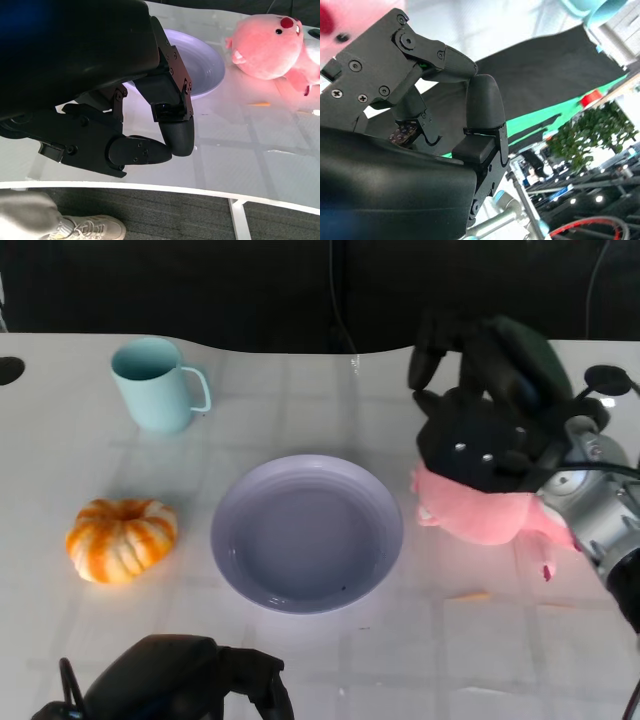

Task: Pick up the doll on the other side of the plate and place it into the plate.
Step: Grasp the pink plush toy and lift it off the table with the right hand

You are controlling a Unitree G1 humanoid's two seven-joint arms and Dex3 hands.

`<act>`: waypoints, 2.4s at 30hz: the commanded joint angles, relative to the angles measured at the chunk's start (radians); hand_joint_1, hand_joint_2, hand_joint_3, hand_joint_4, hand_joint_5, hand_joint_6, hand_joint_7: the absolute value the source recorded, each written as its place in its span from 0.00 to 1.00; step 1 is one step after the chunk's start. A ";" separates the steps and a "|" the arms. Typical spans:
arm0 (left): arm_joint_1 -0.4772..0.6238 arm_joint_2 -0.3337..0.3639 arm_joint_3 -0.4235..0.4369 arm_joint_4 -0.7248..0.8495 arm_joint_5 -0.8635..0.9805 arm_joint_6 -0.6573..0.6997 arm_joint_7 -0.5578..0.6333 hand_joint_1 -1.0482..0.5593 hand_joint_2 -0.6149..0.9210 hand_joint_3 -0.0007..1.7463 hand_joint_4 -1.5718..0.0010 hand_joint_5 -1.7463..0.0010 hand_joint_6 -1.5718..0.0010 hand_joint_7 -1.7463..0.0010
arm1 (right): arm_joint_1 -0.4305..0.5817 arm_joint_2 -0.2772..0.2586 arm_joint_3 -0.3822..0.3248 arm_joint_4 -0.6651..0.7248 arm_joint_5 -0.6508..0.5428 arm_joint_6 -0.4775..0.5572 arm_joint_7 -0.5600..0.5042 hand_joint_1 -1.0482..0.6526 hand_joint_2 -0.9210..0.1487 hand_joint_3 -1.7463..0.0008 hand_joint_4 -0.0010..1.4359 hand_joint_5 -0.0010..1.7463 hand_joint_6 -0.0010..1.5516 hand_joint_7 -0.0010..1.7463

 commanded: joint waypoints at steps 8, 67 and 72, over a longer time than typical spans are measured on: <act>0.026 0.013 0.015 -0.013 -0.011 -0.027 0.016 0.48 1.00 0.19 0.52 0.28 0.47 0.59 | 0.120 -0.105 -0.014 -0.211 -0.028 -0.011 0.044 0.56 0.52 0.30 0.64 1.00 0.47 0.96; 0.044 0.020 0.023 -0.088 -0.014 0.022 -0.016 0.47 1.00 0.21 0.55 0.20 0.50 0.54 | 0.195 -0.256 0.107 -0.107 -0.266 0.414 0.425 0.16 0.00 0.97 0.29 0.11 0.20 0.02; 0.047 0.018 0.021 -0.096 -0.012 0.023 -0.015 0.47 1.00 0.20 0.55 0.22 0.50 0.54 | 0.157 -0.224 0.136 -0.024 -0.258 0.402 0.389 0.17 0.00 0.98 0.30 0.08 0.22 0.01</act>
